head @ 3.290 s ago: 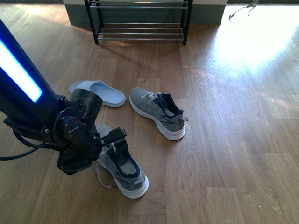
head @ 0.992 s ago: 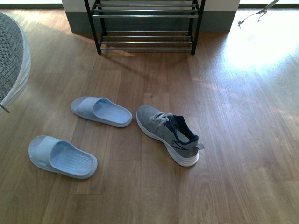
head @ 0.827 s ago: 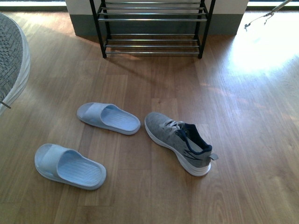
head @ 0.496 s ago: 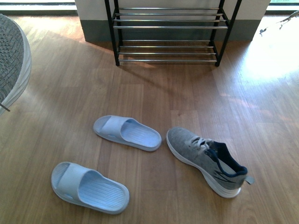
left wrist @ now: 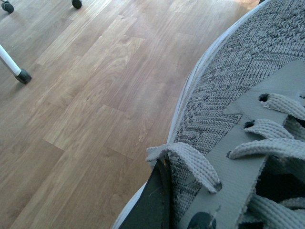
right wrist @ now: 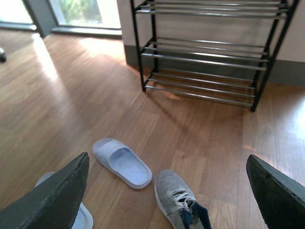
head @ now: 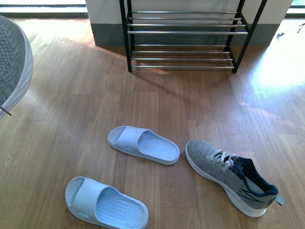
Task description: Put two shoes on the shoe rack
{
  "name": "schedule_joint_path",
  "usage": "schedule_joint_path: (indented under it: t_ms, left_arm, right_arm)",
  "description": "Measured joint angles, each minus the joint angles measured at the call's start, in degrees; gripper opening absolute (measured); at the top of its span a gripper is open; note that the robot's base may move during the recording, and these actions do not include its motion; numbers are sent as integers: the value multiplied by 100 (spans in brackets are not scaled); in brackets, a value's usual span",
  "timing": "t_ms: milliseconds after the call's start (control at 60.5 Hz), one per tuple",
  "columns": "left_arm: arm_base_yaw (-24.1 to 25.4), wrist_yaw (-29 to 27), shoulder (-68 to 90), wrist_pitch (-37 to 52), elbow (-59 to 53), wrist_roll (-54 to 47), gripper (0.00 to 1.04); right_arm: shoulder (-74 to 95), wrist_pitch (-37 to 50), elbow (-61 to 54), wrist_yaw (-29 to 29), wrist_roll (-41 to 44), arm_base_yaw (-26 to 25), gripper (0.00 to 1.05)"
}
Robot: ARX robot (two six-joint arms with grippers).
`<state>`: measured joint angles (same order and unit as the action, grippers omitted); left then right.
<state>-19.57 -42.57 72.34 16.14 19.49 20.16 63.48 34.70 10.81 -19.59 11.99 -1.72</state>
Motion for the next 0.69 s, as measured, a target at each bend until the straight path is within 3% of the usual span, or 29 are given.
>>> schedule_joint_path:
  t_ms: [83, 215, 694]
  left_arm:
    - [2, -11, 0, 0, 0, 0, 2]
    - [0, -7, 0, 0, 0, 0, 2]
    - [0, -9, 0, 0, 0, 0, 2]
  right_arm:
    - [2400, 758, 686, 120, 396, -11, 96]
    - [4791, 968, 1456, 219, 798, -63, 96]
    - [8303, 459, 4098, 748, 1613, -627, 96]
